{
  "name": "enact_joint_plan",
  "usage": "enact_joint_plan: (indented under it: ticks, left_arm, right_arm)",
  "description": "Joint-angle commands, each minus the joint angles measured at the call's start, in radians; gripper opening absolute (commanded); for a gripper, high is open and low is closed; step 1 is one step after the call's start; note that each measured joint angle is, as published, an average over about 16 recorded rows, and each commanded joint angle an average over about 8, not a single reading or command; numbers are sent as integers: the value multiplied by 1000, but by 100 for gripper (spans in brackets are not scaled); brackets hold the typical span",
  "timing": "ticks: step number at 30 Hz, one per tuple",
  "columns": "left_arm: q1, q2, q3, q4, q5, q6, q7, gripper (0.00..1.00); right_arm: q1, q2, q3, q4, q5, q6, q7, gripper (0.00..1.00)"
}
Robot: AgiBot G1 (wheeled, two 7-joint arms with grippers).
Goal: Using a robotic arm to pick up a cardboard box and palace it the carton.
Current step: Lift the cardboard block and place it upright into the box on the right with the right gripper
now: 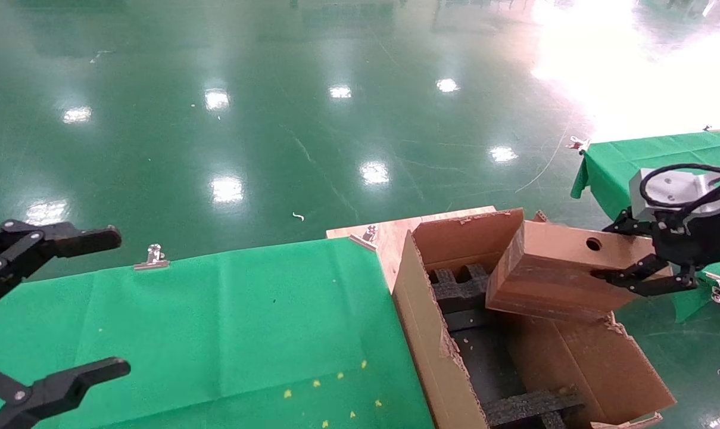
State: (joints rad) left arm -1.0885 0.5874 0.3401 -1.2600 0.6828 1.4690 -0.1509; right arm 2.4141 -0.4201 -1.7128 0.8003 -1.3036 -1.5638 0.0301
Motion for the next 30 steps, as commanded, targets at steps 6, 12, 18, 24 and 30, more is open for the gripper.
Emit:
enact_joint_plan:
  ticks: [6, 12, 18, 24, 30]
  left_arm:
    - [0, 0, 0, 0, 0, 0, 0, 100]
    - [0, 0, 0, 0, 0, 0, 0, 100]
    - [0, 0, 0, 0, 0, 0, 0, 100]
    - [0, 0, 0, 0, 0, 0, 0, 100]
    - [0, 0, 0, 0, 0, 0, 0, 100]
  right_arm:
    - [-10, 1, -3, -4, 4, 11, 24, 0]
    - [-49, 43, -17, 36, 12, 101, 228, 0]
    - [-89, 137, -42, 195, 7, 204, 568, 0]
    - [-118, 229, -71, 345, -43, 295, 859, 0]
    - [-132, 296, -93, 472, -168, 406, 1086, 0]
